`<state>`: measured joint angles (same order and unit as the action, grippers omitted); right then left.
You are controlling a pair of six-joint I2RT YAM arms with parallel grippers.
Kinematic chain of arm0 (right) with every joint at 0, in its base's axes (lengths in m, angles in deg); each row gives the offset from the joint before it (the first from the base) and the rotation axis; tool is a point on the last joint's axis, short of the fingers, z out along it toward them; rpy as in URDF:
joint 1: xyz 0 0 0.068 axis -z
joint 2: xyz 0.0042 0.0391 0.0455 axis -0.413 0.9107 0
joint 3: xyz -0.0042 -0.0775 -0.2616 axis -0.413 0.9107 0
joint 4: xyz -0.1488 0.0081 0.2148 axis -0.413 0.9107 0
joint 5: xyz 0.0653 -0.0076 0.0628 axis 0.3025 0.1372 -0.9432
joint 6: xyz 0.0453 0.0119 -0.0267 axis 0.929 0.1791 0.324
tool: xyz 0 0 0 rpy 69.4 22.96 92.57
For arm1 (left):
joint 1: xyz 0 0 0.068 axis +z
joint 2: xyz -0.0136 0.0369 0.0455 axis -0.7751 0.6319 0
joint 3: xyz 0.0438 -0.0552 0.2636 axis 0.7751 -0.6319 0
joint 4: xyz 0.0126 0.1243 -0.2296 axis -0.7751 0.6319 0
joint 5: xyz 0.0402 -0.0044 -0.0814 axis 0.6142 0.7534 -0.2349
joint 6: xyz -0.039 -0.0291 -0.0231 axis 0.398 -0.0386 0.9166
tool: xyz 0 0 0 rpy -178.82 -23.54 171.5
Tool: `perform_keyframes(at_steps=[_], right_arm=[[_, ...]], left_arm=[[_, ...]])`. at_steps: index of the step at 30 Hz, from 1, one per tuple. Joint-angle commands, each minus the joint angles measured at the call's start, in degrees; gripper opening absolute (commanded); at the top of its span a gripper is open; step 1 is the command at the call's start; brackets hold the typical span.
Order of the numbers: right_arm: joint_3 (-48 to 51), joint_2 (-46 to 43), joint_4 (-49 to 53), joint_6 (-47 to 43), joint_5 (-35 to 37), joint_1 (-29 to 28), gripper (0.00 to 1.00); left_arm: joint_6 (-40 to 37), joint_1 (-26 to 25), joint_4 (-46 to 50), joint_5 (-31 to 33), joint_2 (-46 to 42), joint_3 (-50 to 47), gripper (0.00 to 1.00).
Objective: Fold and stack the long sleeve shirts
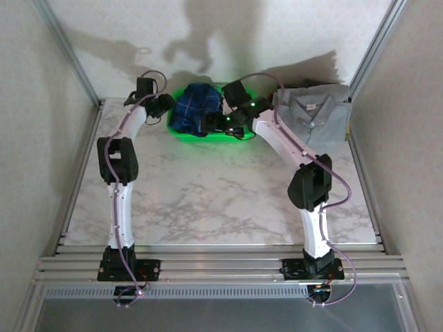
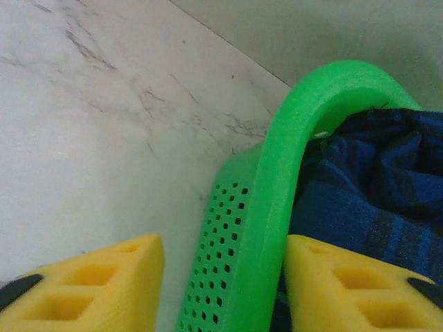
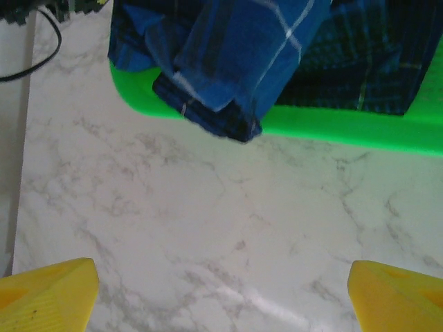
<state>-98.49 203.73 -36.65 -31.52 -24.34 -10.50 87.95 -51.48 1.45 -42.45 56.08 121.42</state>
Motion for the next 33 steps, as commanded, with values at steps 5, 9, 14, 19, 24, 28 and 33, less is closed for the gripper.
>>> perform_keyframes(at_steps=[5, 9, 14, 19, 24, 28, 33], right_arm=[[-17.2, 12.1, 5.4, 1.6, 7.0, 0.1, 0.94], [-22.8, 18.1, 2.4, 4.1, 8.5, 1.4, 0.94], [-29.9, 26.4, -0.5, 6.6, 7.5, 2.5, 0.94], [-30.2, 30.8, -0.2, 8.7, 8.8, 2.6, 0.93], [-27.5, 31.3, -3.3, 9.8, 7.4, 0.5, 0.73], [-27.6, 27.1, -2.2, 11.6, 4.6, -0.7, 0.16], [-25.6, 9.1, -16.0, 10.8, -2.4, -0.8, 0.0]], left_arm=[[-2.1, 0.0, 3.9, -0.2, 2.0, -1.1, 0.31], [-3.3, -0.5, 2.4, -2.2, -2.0, -6.3, 0.15], [-5.5, -2.6, -1.0, -0.3, -11.8, -20.7, 0.08], [-4.0, -3.4, -7.1, 0.7, -24.1, -39.1, 0.02], [-1.5, -5.9, -10.0, 0.2, -35.1, -52.2, 0.0], [6.3, -3.4, -12.5, 3.4, -44.5, -63.6, 0.0], [11.5, 5.9, -6.6, 14.1, -53.3, -69.0, 0.0]])
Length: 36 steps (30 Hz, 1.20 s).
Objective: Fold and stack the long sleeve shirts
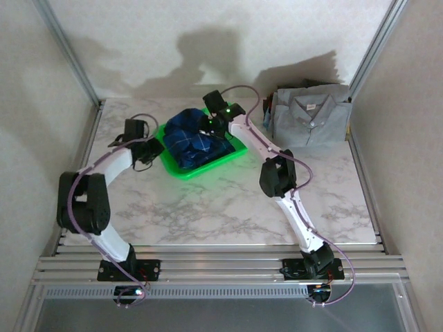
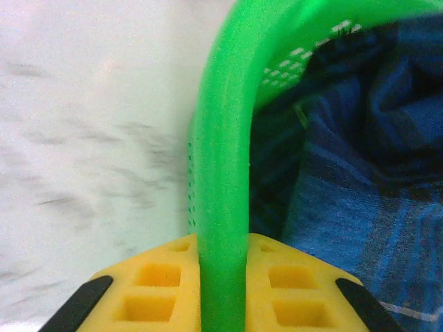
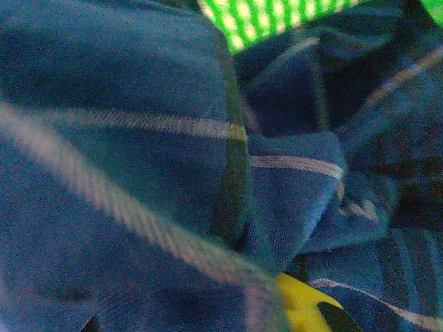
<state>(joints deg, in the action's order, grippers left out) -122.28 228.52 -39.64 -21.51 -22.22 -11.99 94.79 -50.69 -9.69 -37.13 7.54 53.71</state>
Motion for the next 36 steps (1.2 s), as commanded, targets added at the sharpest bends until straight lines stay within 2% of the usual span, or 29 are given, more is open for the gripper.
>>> perform_keyframes(at_steps=[1, 5, 9, 12, 16, 19, 24, 28, 30, 31, 32, 33, 34, 35, 36], right_arm=[[-3.2, -18.0, -14.7, 1.6, -5.9, 0.9, 0.0], [-11.8, -25.2, -17.9, 7.2, -11.1, 3.7, 0.0], [-10.1, -33.9, -25.1, 9.4, -14.2, 5.0, 0.0], [-8.9, -39.1, -25.5, 9.7, -15.7, 6.2, 0.0], [-4.7, -43.8, -19.2, 8.5, -17.2, 7.6, 0.0], [4.9, -47.4, -13.6, 6.7, -19.4, 7.6, 0.0], [29.4, -54.2, -7.4, 1.9, -18.9, 6.9, 0.0], [45.9, -57.0, -9.3, 0.5, -19.3, 6.9, 0.0], [49.7, -56.0, -9.3, 0.4, -19.1, 6.9, 0.0], [50.9, -55.1, -9.9, -0.1, -19.8, 6.9, 0.05], [51.2, -53.5, -9.8, -0.4, -20.2, 6.9, 0.16], [50.8, -52.1, -9.5, -0.9, -20.7, 6.9, 0.27], [50.1, -50.1, -9.2, -2.1, -21.9, 6.8, 0.41], [48.5, -47.8, -7.3, -3.5, -22.6, 6.8, 0.55], [46.1, -45.6, -3.8, -4.7, -21.8, 6.8, 0.6]], left_arm=[[5.9, 7.1, 5.0, 10.0, -6.0, -1.8, 0.0], [11.7, 14.5, 4.9, 14.7, -10.1, -3.0, 0.0], [17.5, 19.2, 3.8, 18.8, -11.3, -3.3, 0.0], [23.3, 20.4, 2.6, 22.6, -11.8, -2.6, 0.0], [30.5, 20.0, 2.2, 26.9, -11.1, -1.3, 0.0], [34.3, 19.6, 1.9, 29.0, -11.1, -1.6, 0.0], [36.9, 18.9, 3.4, 32.4, -12.1, -2.5, 0.0], [36.2, 18.9, 1.5, 32.3, -13.5, -5.3, 0.0], [34.8, 18.5, -0.1, 31.7, -12.7, -5.7, 0.0], [34.1, 18.3, -1.7, 31.1, -12.5, -6.3, 0.0], [33.5, 18.2, -3.5, 30.4, -12.6, -7.0, 0.02], [33.1, 18.1, -4.5, 30.1, -12.7, -7.5, 0.1], [32.8, 18.0, -5.0, 29.9, -13.0, -7.7, 0.23], [32.2, 17.9, -5.5, 29.6, -13.3, -7.7, 0.43], [31.7, 18.0, -5.6, 29.0, -13.5, -7.5, 0.57]])
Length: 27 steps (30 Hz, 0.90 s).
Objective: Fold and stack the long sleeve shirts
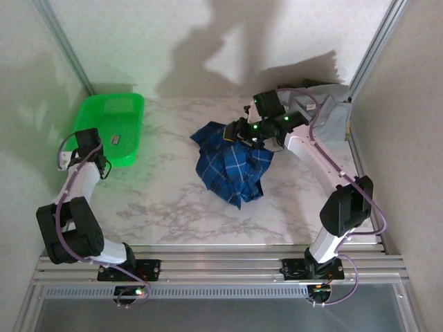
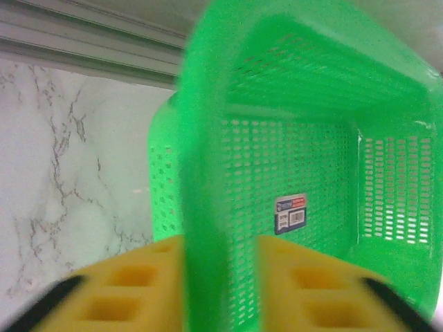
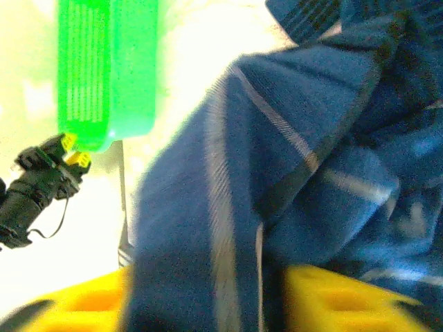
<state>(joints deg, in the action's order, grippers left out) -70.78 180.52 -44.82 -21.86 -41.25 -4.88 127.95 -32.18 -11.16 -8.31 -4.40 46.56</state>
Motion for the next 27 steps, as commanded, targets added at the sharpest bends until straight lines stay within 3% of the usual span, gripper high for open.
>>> perform_keyframes(at_steps=[1, 3, 4, 5, 9, 13, 17, 21, 24, 27], right_arm=[[-8.4, 4.6, 5.8, -6.6, -2.8, -0.3, 0.63], [-10.5, 5.7, 8.8, -9.7, -5.0, -0.7, 0.66], [-10.5, 5.5, 9.4, -11.2, -6.7, -0.7, 0.75], [-10.9, 5.4, 11.2, -13.7, -7.8, -0.7, 0.77], [-10.4, 3.7, 21.1, -21.4, 1.2, -0.4, 0.78], [-1.8, -1.5, 24.2, -21.4, 17.3, 2.0, 0.78], [11.2, -8.3, 19.6, -16.4, 20.8, 6.2, 0.78], [22.8, -12.1, 15.0, -11.5, 21.4, 9.4, 0.78], [29.4, -12.6, 10.4, -9.4, 19.5, 11.5, 0.77], [32.0, -9.4, 5.5, -9.0, 17.1, 12.3, 0.76]], left_arm=[[-2.0, -0.7, -4.1, -0.6, -1.6, 0.1, 0.67], [-3.5, -1.0, -2.5, -1.1, -1.9, 1.8, 0.81], [-4.1, -1.2, -1.8, -1.6, -2.2, 2.5, 0.91], [-4.8, -1.4, -1.3, -1.9, -2.7, 3.1, 1.0], [-7.6, -2.1, 1.9, -2.4, -6.0, 4.9, 1.0], [-13.2, -2.4, 8.0, -2.3, -9.9, 8.8, 1.0], [-19.4, -5.9, 16.1, -1.3, -13.4, 14.6, 1.0], [-21.6, -18.6, 24.0, 0.4, -15.7, 18.3, 1.0], [-19.3, -33.8, 29.4, 1.3, -14.2, 18.8, 0.99], [-17.3, -48.5, 25.7, -5.0, -11.3, 13.2, 0.97]])
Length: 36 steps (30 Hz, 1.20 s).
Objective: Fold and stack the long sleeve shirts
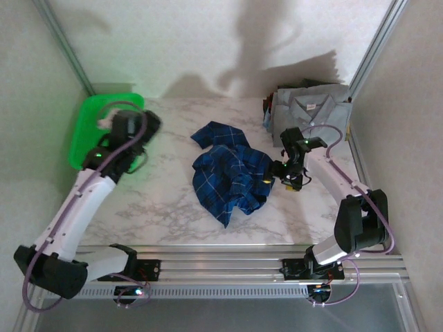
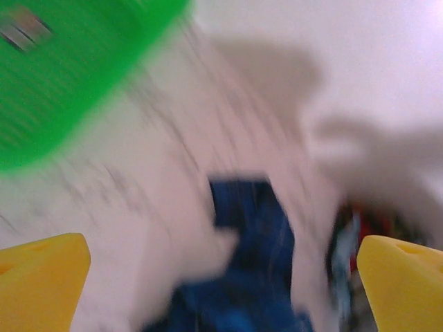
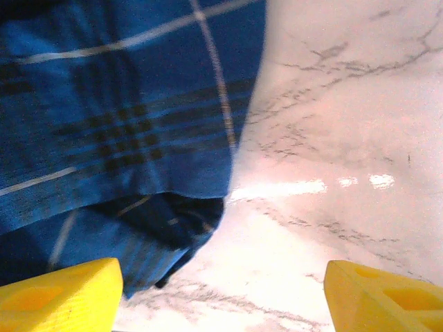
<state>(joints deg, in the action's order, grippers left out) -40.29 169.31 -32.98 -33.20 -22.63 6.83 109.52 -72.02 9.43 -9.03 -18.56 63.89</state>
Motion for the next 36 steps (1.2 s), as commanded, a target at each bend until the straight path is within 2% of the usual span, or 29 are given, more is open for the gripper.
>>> perform_keyframes(at_steps=[1, 4, 6, 8, 11, 16, 21, 23, 25, 27, 28, 29, 36], right_arm=[[1.7, 3.2, -7.5, 2.6, -2.1, 0.6, 0.75], [2.2, 7.2, -11.7, 3.6, -2.6, 0.7, 0.74], [2.5, 9.1, -13.6, 4.7, -2.4, 0.8, 0.72], [3.2, 10.6, -15.9, 5.8, -2.9, 0.8, 0.7], [4.0, 12.4, -18.4, 7.4, -2.9, 0.8, 0.64], [5.5, 13.9, -20.6, 8.9, -2.1, 0.9, 0.44], [6.7, 13.8, -22.8, 9.5, -2.2, 1.1, 0.28], [6.7, 14.6, -23.5, 9.6, -2.4, 1.2, 0.19], [6.4, 14.8, -23.9, 9.8, -2.6, 1.4, 0.11], [6.1, 13.8, -23.8, 10.2, -2.7, 1.6, 0.02], [5.5, 12.4, -23.0, 10.3, -2.9, 2.0, 0.0], [4.7, 10.8, -22.2, 10.4, -3.2, 2.3, 0.0], [-9.9, -2.5, -11.7, 7.6, -3.8, 4.1, 0.0]], left_arm=[[1.6, -13.1, 2.9, -7.6, 4.7, -6.4, 0.94], [1.5, -23.5, -0.2, -13.0, 11.3, -8.4, 0.86], [1.9, -28.4, -1.6, -15.4, 14.3, -9.0, 0.8], [2.7, -31.1, -3.5, -17.5, 16.3, -10.2, 0.75], [2.6, -33.2, -5.3, -20.3, 19.4, -11.4, 0.68], [0.9, -33.8, -6.1, -20.6, 25.6, -10.4, 0.62], [0.0, -35.1, -8.5, -22.4, 29.4, -10.7, 0.58], [-0.4, -34.9, -9.1, -22.2, 31.5, -11.8, 0.49], [-1.4, -34.0, -8.4, -20.6, 32.8, -12.1, 0.35], [-2.4, -31.8, -7.0, -18.5, 31.9, -11.4, 0.19], [-3.0, -30.3, -5.5, -16.9, 30.6, -10.6, 0.06], [-3.4, -28.8, -3.7, -15.2, 29.1, -9.7, 0.0], [-8.1, -16.3, 7.0, -2.3, 17.0, 0.0, 0.0]])
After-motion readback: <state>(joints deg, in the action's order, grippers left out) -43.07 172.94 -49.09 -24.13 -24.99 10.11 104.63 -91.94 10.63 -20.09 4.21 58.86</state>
